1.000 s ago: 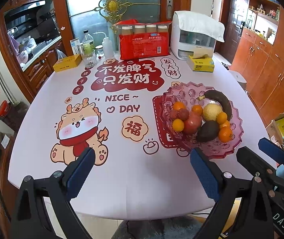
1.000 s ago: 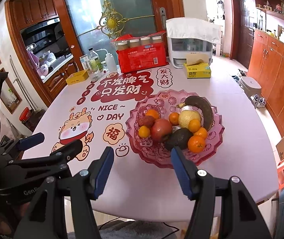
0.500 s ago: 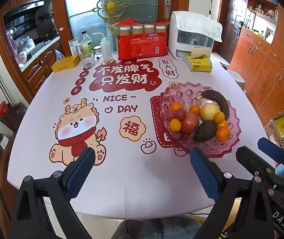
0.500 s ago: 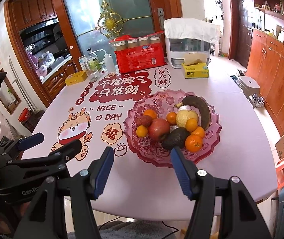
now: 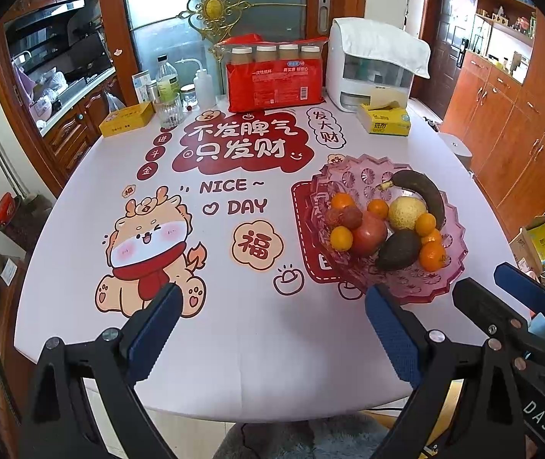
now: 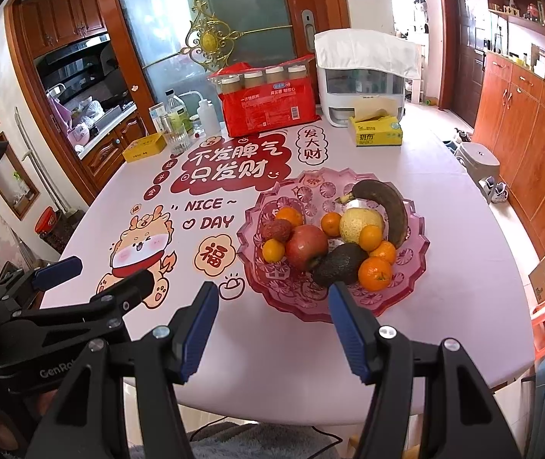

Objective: Organize fruits

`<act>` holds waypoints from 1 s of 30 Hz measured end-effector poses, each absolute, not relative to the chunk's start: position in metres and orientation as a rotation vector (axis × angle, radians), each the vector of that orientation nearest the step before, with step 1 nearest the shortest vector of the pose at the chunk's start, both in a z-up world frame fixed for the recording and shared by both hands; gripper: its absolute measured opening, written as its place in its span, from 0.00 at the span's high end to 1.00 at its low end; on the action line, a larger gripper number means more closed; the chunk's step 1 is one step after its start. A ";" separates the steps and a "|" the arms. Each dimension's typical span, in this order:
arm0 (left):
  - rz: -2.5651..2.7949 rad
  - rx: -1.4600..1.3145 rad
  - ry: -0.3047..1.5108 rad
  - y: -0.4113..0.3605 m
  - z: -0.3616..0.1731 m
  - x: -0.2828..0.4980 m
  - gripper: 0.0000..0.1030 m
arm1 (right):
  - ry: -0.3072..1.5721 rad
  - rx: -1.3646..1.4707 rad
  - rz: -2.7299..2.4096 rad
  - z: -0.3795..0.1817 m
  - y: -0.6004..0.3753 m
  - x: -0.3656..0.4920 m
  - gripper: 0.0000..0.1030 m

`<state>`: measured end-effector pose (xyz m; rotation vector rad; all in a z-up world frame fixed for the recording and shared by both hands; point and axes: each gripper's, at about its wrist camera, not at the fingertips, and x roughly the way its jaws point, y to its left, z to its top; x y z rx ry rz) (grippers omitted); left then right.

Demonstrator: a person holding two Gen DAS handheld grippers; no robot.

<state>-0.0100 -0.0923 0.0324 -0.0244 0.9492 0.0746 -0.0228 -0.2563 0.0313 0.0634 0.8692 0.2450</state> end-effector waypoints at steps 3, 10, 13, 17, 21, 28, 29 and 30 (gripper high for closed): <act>0.074 -0.024 0.950 -0.091 0.032 -0.009 0.07 | 0.869 0.063 0.244 0.031 -0.256 -0.022 0.41; 0.074 -0.024 0.951 -0.091 0.031 -0.008 0.07 | 0.870 0.065 0.245 0.031 -0.255 -0.021 0.41; 0.074 -0.026 0.954 -0.091 0.031 -0.008 0.07 | 0.871 0.064 0.245 0.032 -0.255 -0.021 0.41; 0.073 -0.029 0.961 -0.089 0.028 -0.006 0.07 | 0.876 0.064 0.245 0.030 -0.254 -0.020 0.41; 0.072 -0.033 0.971 -0.085 0.025 -0.004 0.07 | 0.883 0.065 0.245 0.027 -0.253 -0.020 0.41; 0.066 -0.039 0.978 -0.080 0.024 -0.001 0.07 | 0.887 0.065 0.244 0.026 -0.251 -0.018 0.41; 0.065 -0.040 0.980 -0.079 0.023 0.000 0.07 | 0.888 0.065 0.244 0.024 -0.250 -0.018 0.41; 0.065 -0.040 0.981 -0.079 0.022 -0.001 0.07 | 0.889 0.065 0.244 0.025 -0.250 -0.018 0.41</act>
